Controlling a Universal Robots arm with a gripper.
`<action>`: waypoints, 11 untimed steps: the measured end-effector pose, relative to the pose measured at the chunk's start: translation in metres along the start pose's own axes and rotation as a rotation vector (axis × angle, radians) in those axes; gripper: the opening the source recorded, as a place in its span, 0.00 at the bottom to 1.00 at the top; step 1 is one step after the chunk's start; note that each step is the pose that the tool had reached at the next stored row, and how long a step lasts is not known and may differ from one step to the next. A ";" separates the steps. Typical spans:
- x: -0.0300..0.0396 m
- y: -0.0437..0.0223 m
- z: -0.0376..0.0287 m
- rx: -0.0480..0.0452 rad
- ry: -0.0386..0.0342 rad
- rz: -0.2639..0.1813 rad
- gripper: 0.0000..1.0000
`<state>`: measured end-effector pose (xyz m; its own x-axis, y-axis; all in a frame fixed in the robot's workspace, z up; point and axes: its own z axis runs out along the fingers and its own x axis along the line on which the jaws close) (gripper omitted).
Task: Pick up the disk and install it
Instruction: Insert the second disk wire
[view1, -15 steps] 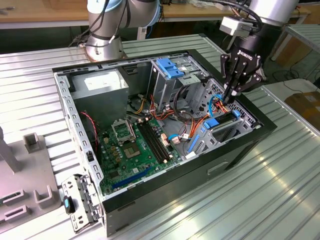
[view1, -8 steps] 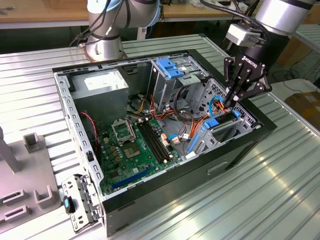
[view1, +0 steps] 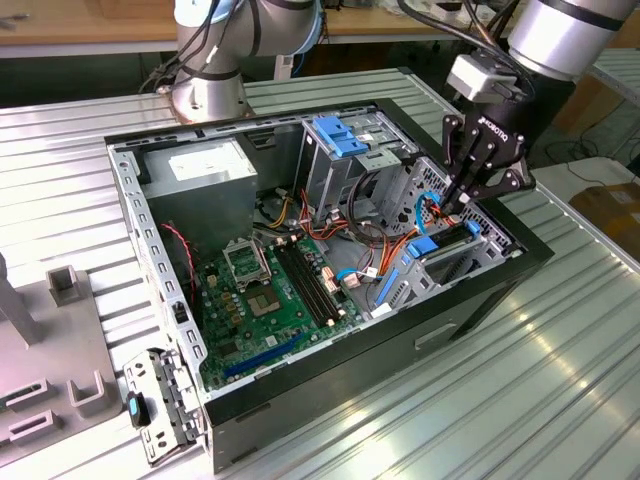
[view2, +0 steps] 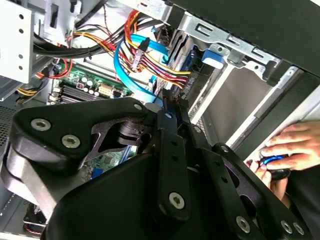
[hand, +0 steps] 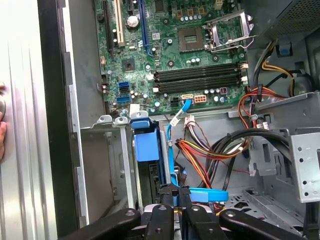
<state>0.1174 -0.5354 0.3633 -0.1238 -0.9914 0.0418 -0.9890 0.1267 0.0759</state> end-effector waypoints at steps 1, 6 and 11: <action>0.0012 0.0002 0.0001 0.0018 -0.0044 -0.001 0.16; 0.0103 0.0002 0.0018 0.0118 -0.0103 -0.040 0.16; 0.0119 0.0000 0.0044 0.0151 -0.0057 -0.102 0.16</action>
<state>0.1156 -0.5474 0.3594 -0.0227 -0.9993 0.0290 -0.9976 0.0245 0.0644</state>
